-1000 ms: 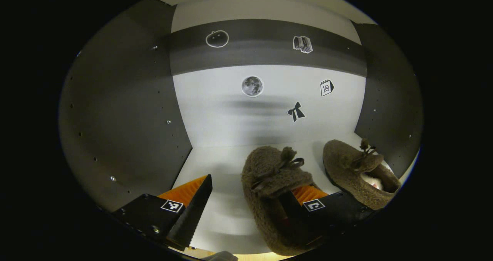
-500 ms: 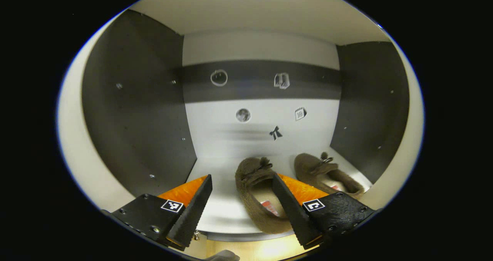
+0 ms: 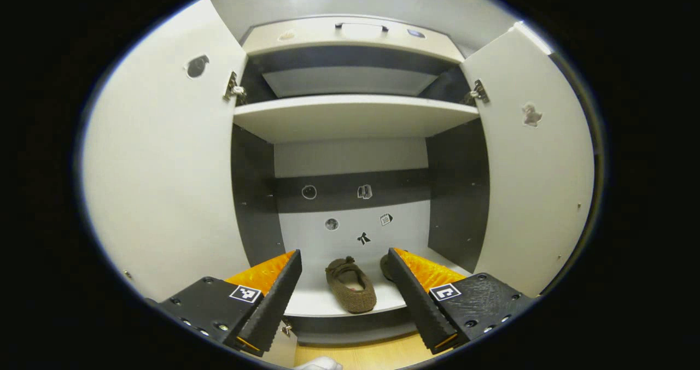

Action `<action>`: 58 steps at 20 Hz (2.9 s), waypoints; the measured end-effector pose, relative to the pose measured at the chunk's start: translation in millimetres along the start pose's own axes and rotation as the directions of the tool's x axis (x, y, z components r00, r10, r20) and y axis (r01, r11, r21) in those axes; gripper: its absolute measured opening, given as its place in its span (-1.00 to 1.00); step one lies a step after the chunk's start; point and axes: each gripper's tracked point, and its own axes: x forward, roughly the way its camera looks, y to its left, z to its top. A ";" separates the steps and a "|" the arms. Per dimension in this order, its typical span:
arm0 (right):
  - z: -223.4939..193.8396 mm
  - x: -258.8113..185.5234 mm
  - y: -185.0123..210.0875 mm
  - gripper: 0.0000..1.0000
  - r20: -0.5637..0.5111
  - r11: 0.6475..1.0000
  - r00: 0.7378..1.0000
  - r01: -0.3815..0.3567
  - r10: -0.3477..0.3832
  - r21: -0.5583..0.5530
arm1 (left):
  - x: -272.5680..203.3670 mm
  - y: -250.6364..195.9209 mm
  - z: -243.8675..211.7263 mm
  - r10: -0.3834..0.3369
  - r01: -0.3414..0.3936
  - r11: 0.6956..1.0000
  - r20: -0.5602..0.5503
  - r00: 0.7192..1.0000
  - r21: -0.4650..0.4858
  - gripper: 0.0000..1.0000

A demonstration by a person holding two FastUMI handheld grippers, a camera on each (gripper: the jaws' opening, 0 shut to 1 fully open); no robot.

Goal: Grab one shoe with the right hand and put it into the shoe cabinet, grab the other shoe with the left hand and put it into the shoe cabinet; then close the right door with the right hand and the left door with the left hand.

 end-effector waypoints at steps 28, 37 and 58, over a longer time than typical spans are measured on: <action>70.0 -14.1 -192.7 0.96 0.077 0.932 0.930 0.352 -0.359 0.092 | -173.1 37.2 -45.7 0.166 -0.164 0.986 -0.043 0.985 0.033 0.92; 66.9 40.8 -173.8 0.75 0.016 0.967 0.967 0.254 -0.255 0.007 | -181.0 48.0 -48.1 0.203 -0.201 0.979 -0.045 0.978 0.035 0.92; 52.0 38.1 16.0 0.98 0.009 1.000 1.000 0.000 0.000 0.015 | -192.9 102.3 -56.0 0.217 -0.216 0.976 -0.067 0.974 0.021 0.92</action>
